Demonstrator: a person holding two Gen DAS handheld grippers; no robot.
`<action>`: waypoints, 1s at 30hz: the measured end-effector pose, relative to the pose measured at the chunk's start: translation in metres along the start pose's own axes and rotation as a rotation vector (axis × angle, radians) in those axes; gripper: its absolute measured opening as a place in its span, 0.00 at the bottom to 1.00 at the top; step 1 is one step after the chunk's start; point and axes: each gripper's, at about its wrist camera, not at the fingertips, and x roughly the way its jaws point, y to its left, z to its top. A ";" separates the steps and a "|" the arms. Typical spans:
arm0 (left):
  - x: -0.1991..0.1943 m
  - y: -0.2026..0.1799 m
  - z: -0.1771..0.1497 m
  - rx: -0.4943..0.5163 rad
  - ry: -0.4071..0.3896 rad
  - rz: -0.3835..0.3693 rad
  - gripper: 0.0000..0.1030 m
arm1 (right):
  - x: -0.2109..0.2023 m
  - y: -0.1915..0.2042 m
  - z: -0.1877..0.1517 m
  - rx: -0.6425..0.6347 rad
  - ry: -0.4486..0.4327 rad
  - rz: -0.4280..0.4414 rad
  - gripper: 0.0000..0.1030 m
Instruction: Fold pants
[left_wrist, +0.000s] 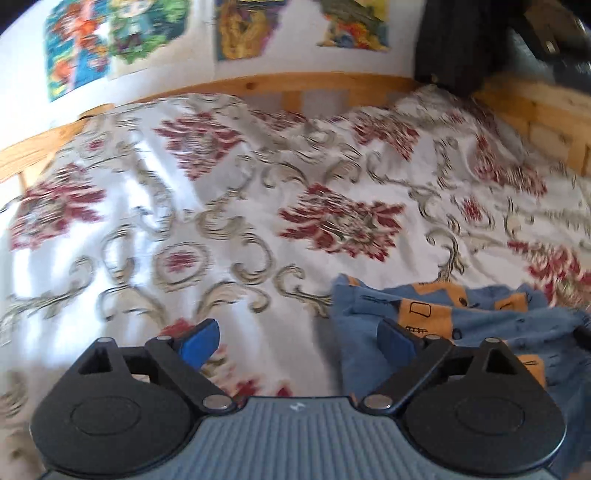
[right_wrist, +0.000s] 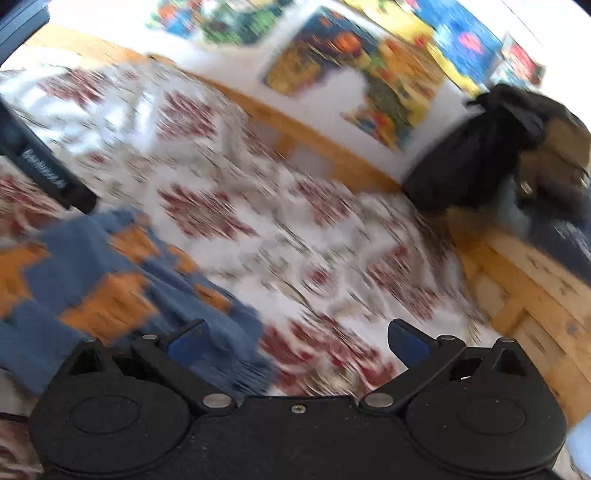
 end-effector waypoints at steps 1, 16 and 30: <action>-0.010 0.004 0.000 -0.025 0.007 -0.019 0.93 | -0.003 0.006 0.001 -0.021 -0.008 0.018 0.99; -0.049 0.008 -0.038 -0.088 0.286 -0.047 0.96 | -0.024 0.012 -0.003 -0.017 0.131 0.194 0.99; -0.090 0.023 -0.054 -0.162 0.401 -0.127 1.00 | -0.056 -0.038 -0.014 0.438 0.325 0.396 0.99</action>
